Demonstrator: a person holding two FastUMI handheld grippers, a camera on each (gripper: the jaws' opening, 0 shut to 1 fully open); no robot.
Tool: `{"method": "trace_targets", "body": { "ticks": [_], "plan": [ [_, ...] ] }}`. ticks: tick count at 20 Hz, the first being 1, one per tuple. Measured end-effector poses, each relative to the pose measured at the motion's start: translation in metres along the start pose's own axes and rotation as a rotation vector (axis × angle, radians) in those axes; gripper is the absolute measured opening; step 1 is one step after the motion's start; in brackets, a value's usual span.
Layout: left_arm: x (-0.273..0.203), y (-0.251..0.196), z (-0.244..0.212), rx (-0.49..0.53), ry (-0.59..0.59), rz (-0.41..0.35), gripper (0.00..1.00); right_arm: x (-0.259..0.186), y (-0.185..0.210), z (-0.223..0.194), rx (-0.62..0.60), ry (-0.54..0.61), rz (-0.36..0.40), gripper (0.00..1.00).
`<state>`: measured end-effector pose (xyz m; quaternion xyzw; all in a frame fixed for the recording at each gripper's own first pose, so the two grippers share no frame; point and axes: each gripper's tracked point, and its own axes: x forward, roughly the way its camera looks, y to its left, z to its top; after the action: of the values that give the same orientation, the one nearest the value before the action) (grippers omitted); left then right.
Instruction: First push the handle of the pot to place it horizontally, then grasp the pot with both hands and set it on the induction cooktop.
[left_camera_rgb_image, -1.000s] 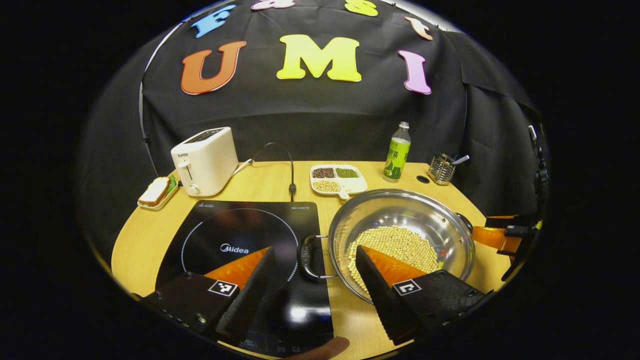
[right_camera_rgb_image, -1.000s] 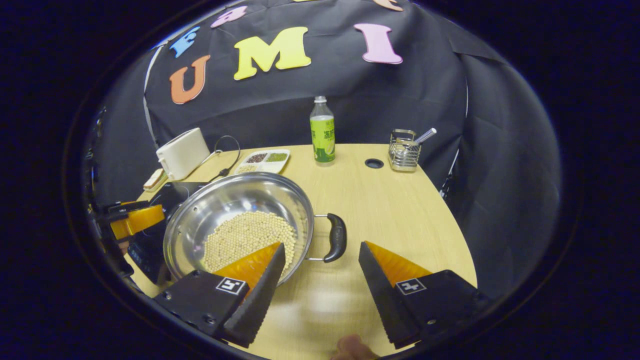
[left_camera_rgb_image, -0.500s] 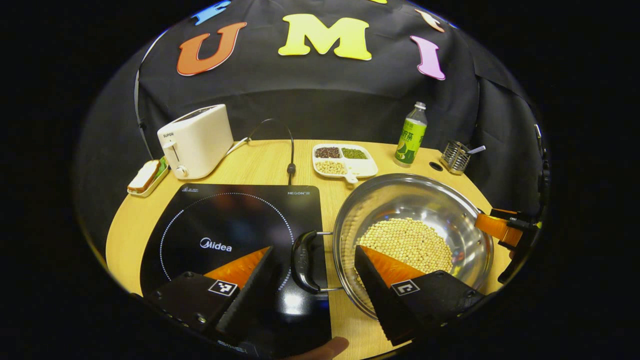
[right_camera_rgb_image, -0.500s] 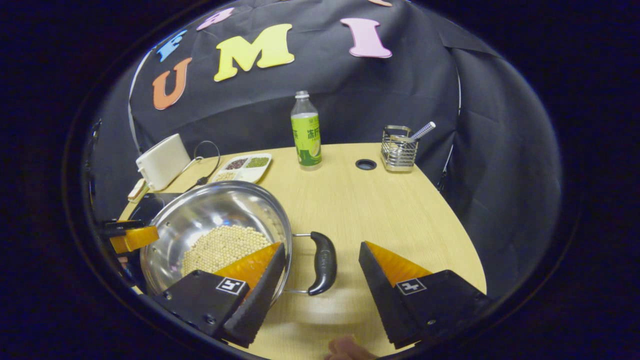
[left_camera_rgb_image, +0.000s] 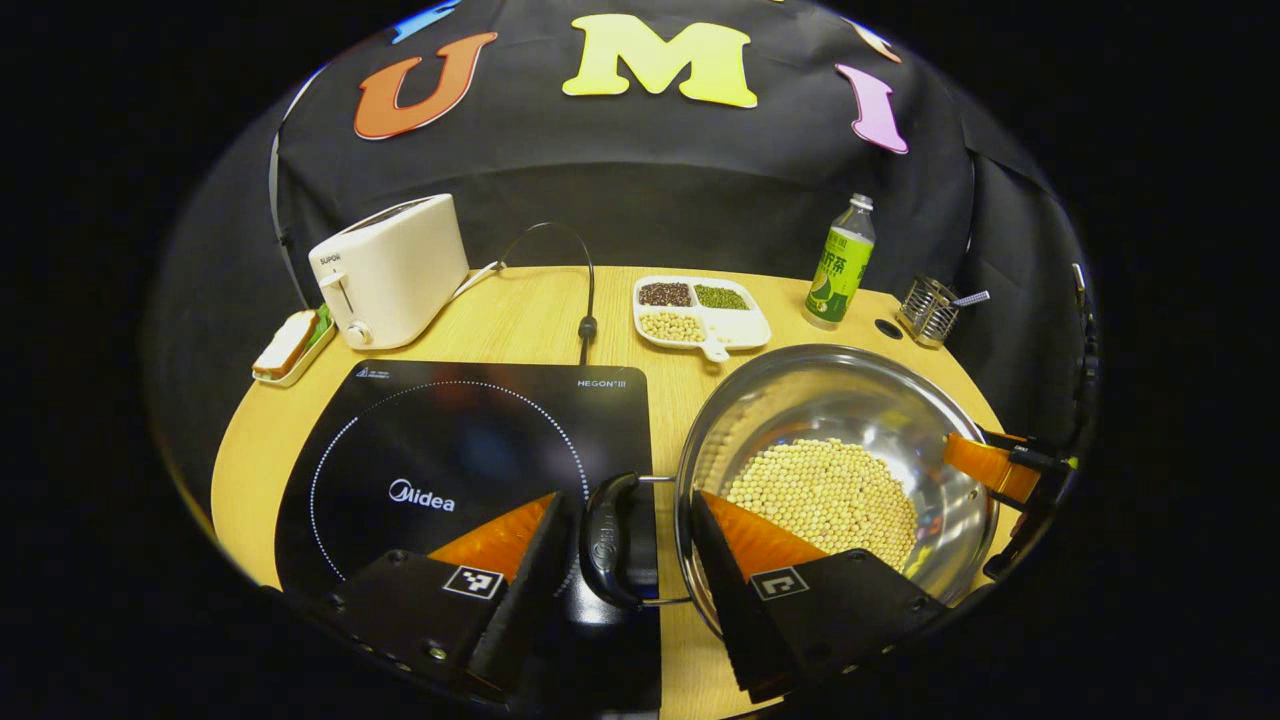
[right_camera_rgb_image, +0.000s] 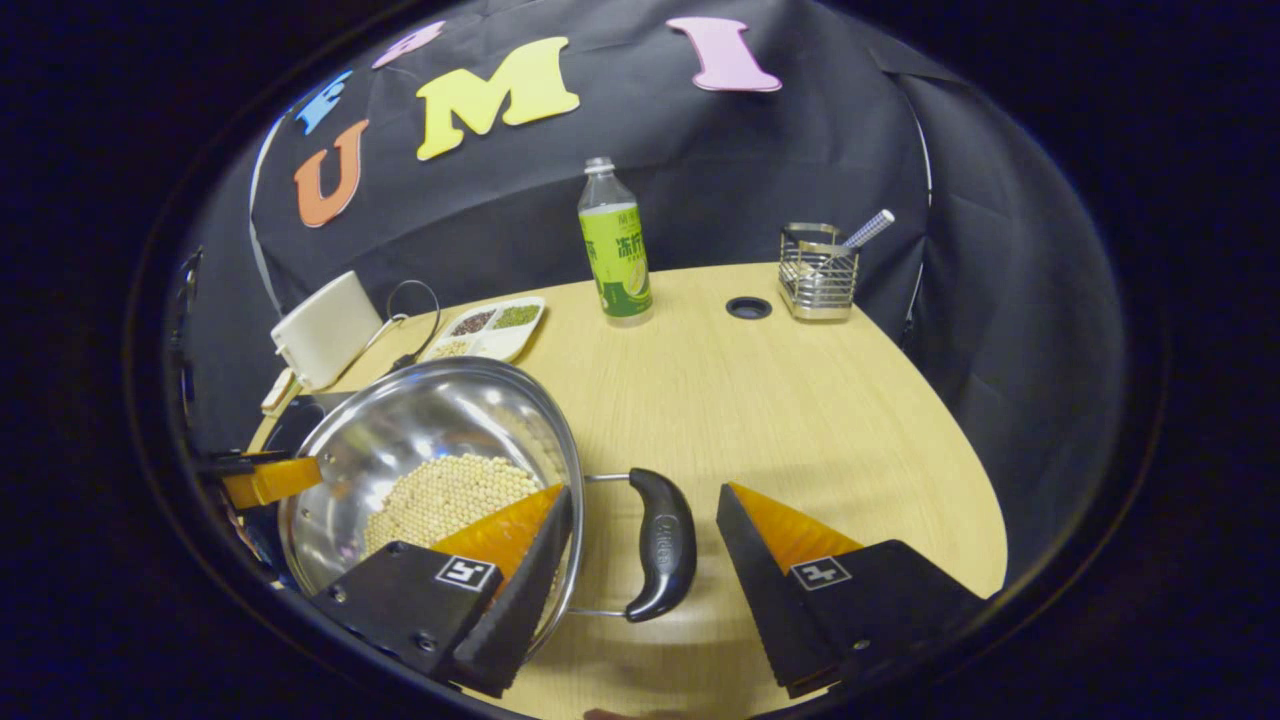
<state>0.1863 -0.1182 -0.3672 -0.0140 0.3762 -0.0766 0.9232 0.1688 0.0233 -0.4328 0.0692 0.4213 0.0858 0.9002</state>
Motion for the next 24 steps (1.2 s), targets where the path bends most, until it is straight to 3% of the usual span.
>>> {"method": "trace_targets", "body": {
  "ticks": [1, 2, 4, 5, 6, 7, 8, 9, 19, 24],
  "plan": [
    [0.000, 0.000, 0.000, 0.013, -0.007, 0.000, 0.72, 0.000, 0.003, -0.003, 0.010, 0.012, 0.014, 0.90],
    [-0.002, 0.000, 0.000, 0.014, -0.008, 0.000, 0.60, -0.003, 0.006, -0.004, 0.019, 0.010, 0.031, 0.80],
    [-0.002, -0.002, 0.001, 0.000, -0.013, -0.001, 0.58, -0.001, 0.004, -0.007, 0.012, 0.021, 0.019, 0.65],
    [-0.002, -0.003, 0.000, -0.002, -0.013, -0.005, 0.58, -0.008, 0.003, -0.006, 0.008, 0.022, 0.016, 0.64],
    [-0.003, -0.004, -0.001, 0.004, -0.013, -0.007, 0.47, -0.009, 0.002, -0.006, 0.010, 0.022, 0.014, 0.64],
    [-0.005, -0.007, -0.002, 0.008, -0.015, -0.010, 0.57, -0.010, -0.001, -0.008, 0.010, 0.021, 0.009, 0.64],
    [-0.008, -0.010, -0.004, 0.010, -0.013, -0.011, 0.46, -0.013, -0.003, -0.007, 0.010, 0.019, 0.005, 0.63],
    [-0.011, -0.013, -0.004, 0.013, -0.017, -0.013, 0.55, -0.019, -0.004, -0.007, 0.003, 0.011, 0.000, 0.63],
    [-0.063, -0.030, 0.022, 0.019, -0.119, -0.038, 0.55, -0.087, -0.007, 0.018, -0.032, -0.082, -0.031, 0.63],
    [-0.093, -0.019, 0.043, 0.020, -0.171, -0.034, 0.55, -0.113, 0.012, 0.036, -0.012, -0.077, -0.026, 0.64]
  ]
}}
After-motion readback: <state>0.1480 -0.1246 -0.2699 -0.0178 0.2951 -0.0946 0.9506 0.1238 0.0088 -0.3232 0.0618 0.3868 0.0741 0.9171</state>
